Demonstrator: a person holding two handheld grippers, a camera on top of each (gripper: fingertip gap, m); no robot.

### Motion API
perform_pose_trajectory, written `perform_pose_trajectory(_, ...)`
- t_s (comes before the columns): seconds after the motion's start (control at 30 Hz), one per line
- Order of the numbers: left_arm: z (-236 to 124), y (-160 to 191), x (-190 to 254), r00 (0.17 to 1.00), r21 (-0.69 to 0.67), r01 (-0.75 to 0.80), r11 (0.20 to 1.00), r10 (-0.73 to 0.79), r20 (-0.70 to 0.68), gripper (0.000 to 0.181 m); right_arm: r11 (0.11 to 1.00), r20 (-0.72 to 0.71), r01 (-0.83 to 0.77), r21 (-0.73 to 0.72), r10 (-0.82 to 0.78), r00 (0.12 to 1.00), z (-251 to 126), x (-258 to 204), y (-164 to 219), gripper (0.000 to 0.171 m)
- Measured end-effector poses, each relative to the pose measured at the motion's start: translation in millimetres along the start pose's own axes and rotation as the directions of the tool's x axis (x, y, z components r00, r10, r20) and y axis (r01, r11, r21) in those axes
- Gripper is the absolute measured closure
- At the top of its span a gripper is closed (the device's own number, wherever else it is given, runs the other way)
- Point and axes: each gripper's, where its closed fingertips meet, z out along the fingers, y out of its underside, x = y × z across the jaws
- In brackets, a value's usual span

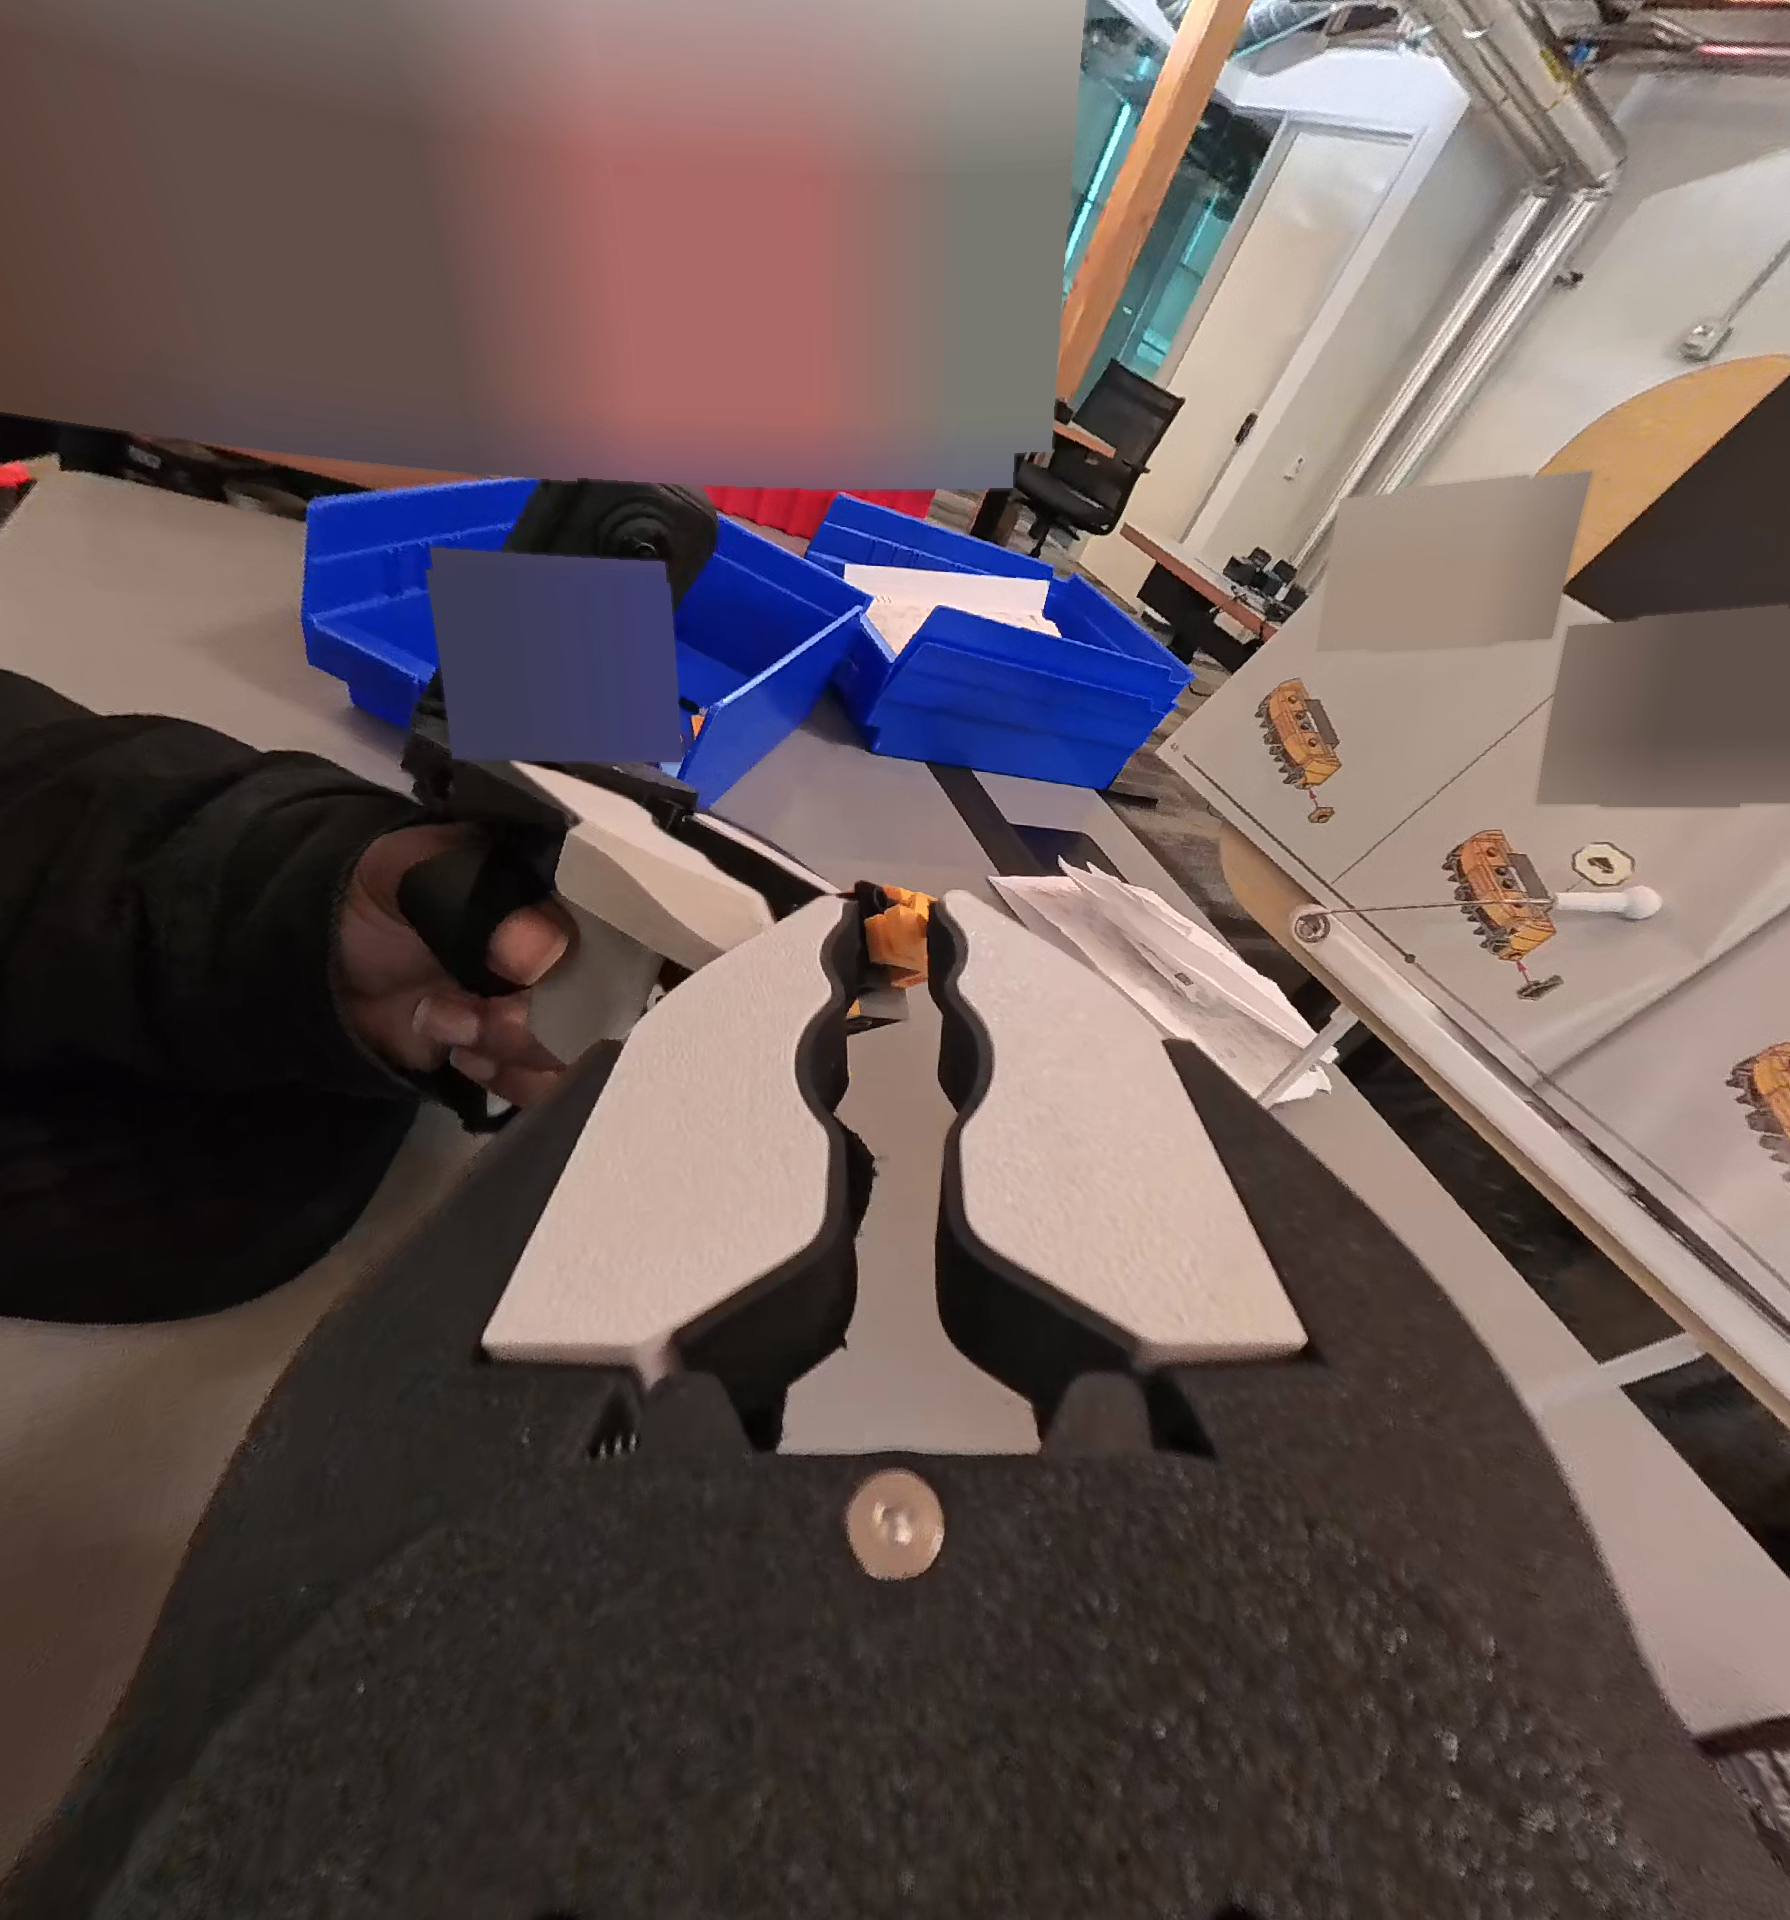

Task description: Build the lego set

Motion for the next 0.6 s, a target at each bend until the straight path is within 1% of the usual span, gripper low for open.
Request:
perform_pose_trajectory(0.17,-1.5,-3.5,-0.2,0.999,0.023,0.035,0.999,-0.035,-0.006,0.152,0.996,-0.037,-0.072,0.045,0.073,0.997,0.7,0.9,-1.2,0.159)
perform_pose_trajectory(0.6,-5.3,-10.4,-1.1,0.989,0.083,0.143,0.986,-0.140,-0.040,0.153,0.978,-0.132,-0.127,0.167,0.150,0.980,7.5,2.7,-7.7,0.160)
